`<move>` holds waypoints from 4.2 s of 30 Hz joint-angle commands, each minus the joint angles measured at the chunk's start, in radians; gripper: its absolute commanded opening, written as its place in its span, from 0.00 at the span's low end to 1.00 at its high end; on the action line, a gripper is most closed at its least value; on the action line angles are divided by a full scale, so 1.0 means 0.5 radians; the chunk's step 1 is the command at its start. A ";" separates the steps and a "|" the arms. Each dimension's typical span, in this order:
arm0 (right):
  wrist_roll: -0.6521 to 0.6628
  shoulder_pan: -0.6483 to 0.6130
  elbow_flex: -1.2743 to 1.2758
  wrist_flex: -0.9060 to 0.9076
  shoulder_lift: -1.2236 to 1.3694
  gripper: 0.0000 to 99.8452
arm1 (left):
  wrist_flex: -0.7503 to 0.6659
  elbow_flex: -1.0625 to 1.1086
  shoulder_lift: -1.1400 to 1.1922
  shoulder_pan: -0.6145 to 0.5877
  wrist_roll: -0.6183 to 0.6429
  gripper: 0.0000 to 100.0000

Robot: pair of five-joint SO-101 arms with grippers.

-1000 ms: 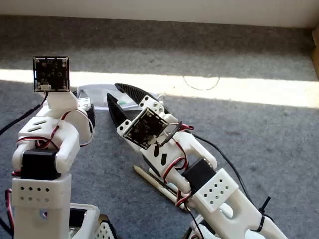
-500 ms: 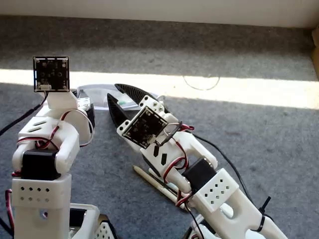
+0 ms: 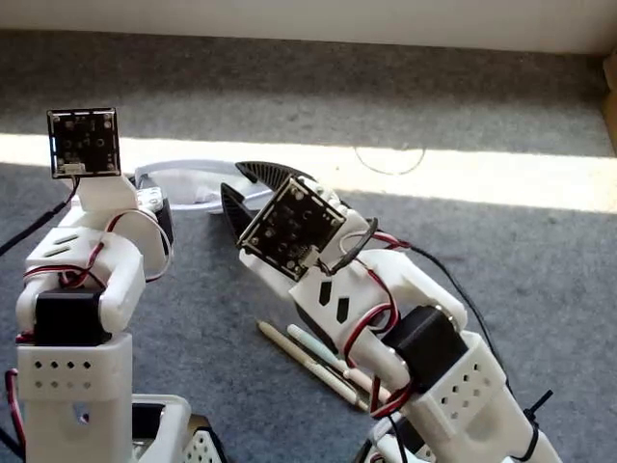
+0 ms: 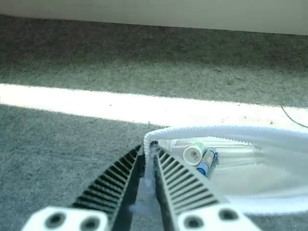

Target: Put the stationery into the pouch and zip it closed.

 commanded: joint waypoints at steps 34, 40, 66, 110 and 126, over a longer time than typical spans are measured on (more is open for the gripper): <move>0.015 -0.014 0.020 0.876 -0.431 0.00 | -0.006 0.106 0.069 -0.023 0.003 0.01; 0.015 -0.005 0.428 0.867 -0.572 0.01 | -0.006 0.106 0.069 -0.023 0.003 0.01; -0.107 0.173 0.919 0.652 -0.664 0.01 | -0.006 0.109 0.069 -0.023 0.003 0.01; -0.224 -0.078 0.916 0.489 0.468 0.12 | -0.098 0.158 0.072 -0.026 0.003 0.01; -0.080 -0.078 0.922 0.287 0.879 0.12 | -0.098 0.158 0.072 -0.026 0.003 0.01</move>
